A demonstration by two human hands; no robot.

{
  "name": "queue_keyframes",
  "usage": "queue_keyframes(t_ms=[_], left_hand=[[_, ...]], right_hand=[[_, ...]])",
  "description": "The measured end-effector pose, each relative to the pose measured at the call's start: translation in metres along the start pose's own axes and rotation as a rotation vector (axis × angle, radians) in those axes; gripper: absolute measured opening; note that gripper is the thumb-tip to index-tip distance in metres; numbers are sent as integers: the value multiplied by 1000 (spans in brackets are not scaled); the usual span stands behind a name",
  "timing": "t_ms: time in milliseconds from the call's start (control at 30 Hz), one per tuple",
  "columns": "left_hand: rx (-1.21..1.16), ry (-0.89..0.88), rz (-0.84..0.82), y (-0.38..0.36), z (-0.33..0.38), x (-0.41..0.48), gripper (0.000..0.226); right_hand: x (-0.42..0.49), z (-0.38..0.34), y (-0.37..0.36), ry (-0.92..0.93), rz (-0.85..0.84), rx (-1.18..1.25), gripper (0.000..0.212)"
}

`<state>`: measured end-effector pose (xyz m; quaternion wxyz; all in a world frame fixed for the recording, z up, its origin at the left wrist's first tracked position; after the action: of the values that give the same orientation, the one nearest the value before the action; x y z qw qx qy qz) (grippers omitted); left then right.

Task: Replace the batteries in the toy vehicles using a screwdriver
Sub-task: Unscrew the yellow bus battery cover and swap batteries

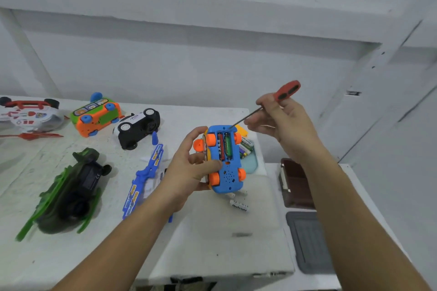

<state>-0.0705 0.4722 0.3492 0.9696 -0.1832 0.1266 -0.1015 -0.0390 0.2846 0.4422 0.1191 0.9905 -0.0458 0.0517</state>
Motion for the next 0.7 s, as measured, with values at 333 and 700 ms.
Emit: queue_keyframes(t_ms=[333, 700], left_hand=[[-22, 50, -8, 4, -11, -24, 63], [24, 50, -47, -1, -6, -32, 64]], right_hand=[[-52, 14, -18, -18, 49, 72, 18], [-69, 2, -20, 27, 40, -132, 18]])
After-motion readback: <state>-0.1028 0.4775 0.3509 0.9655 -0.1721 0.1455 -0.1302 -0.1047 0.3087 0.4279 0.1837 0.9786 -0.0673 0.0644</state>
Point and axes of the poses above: each hand's wrist, its own x-axis towards the middle knuckle, its own y-axis out of the back of the hand, z = x × y, the point moved 10 cm from there along x, towards the middle knuckle, and after that the axes turned 13 degrees about -x, right-handed, at the moved point
